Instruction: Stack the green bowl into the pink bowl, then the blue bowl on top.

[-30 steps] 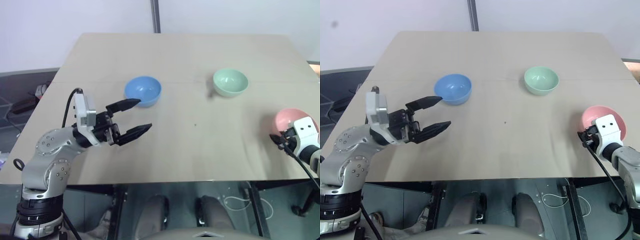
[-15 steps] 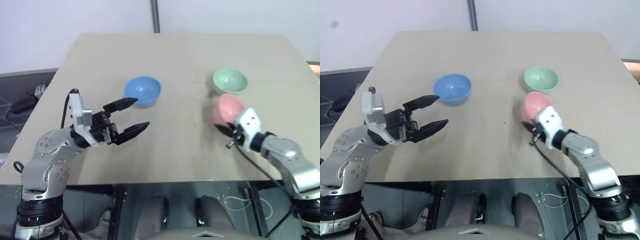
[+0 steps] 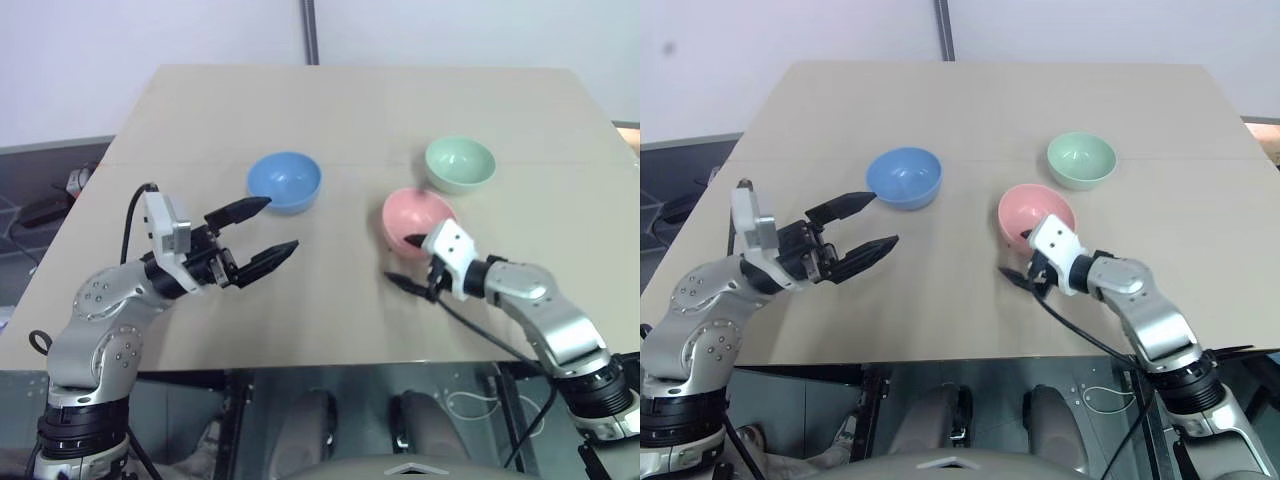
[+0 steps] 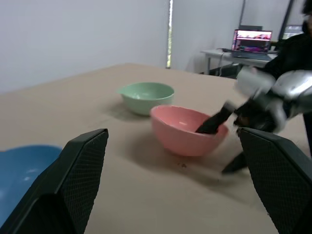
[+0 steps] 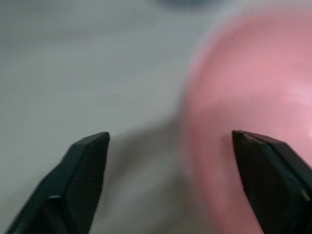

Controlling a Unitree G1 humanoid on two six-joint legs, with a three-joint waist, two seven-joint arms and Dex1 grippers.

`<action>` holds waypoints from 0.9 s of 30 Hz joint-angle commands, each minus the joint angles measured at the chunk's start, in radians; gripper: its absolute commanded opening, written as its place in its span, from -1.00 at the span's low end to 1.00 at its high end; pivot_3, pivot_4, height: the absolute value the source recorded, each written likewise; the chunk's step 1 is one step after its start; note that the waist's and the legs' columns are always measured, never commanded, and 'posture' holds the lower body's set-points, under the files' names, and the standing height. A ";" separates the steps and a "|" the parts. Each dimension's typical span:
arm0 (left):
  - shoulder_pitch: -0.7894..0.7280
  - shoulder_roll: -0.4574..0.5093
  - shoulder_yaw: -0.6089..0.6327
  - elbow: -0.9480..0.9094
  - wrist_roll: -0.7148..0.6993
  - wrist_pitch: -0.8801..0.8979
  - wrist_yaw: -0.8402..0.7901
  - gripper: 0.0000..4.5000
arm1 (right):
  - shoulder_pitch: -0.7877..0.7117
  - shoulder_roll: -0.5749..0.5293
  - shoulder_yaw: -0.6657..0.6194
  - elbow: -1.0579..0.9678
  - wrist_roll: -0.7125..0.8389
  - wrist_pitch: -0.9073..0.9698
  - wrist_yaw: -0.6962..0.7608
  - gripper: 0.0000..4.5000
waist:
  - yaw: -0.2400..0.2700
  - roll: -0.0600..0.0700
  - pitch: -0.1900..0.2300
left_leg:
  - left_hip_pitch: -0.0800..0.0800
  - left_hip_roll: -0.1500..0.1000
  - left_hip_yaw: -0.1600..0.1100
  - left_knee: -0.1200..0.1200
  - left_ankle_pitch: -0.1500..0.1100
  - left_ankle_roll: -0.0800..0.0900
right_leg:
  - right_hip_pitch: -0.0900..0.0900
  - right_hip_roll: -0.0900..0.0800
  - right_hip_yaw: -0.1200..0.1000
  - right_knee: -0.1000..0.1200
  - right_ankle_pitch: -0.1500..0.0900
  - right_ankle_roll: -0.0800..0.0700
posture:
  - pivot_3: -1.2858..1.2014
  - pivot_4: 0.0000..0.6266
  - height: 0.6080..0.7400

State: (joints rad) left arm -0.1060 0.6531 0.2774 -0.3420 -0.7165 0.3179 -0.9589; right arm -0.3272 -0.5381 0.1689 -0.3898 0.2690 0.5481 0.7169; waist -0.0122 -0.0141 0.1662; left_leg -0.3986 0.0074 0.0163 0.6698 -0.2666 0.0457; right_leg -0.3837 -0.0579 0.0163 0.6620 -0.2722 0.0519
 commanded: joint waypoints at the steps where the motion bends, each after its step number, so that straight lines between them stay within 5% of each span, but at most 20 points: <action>1: -0.008 -0.010 0.001 -0.039 -0.006 -0.018 0.006 1.00 | -0.076 -0.038 -0.118 -0.030 0.083 -0.021 0.056 0.83 | 0.000 0.000 0.000 | 0.000 0.000 0.000 0.000 0.000 0.000 | 0.000 0.000 0.000 0.000 0.000 0.000 | 0.03 -0.52 1.00; 8: -0.022 -0.015 0.005 -0.040 -0.040 -0.025 -0.037 1.00 | -0.390 -0.178 -0.090 0.689 -0.187 -0.451 0.075 0.83 | 0.001 0.000 0.000 | 0.001 -0.002 0.001 0.000 0.000 0.000 | 0.000 -0.002 -0.001 0.000 0.000 0.000 | 0.03 -0.52 1.00; 13: -0.009 -0.015 0.013 -0.061 -0.049 -0.017 -0.026 1.00 | -0.599 -0.144 -0.025 1.163 -0.306 -0.693 0.103 0.83 | -0.011 0.000 0.001 | -0.001 -0.001 0.006 -0.002 0.002 -0.004 | -0.003 0.001 0.003 -0.001 0.000 0.000 | 0.03 -0.52 1.00; 27: 0.090 -0.012 0.067 -0.154 -0.069 -0.008 0.039 1.00 | -0.729 -0.027 0.000 1.474 -0.401 -0.859 0.106 0.83 | -0.026 0.001 0.001 | -0.016 0.000 0.006 0.000 0.003 -0.005 | -0.019 0.000 0.003 0.002 0.000 0.000 | 0.03 -0.52 1.00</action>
State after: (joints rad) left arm -0.0215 0.6358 0.3153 -0.4531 -0.7684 0.3181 -0.9277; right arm -1.0241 -0.5594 0.1797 1.0707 -0.1210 -0.2899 0.8473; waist -0.0381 -0.0135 0.1673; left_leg -0.4146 0.0077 0.0219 0.6700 -0.2637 0.0408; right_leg -0.4026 -0.0576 0.0199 0.6639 -0.2718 0.0518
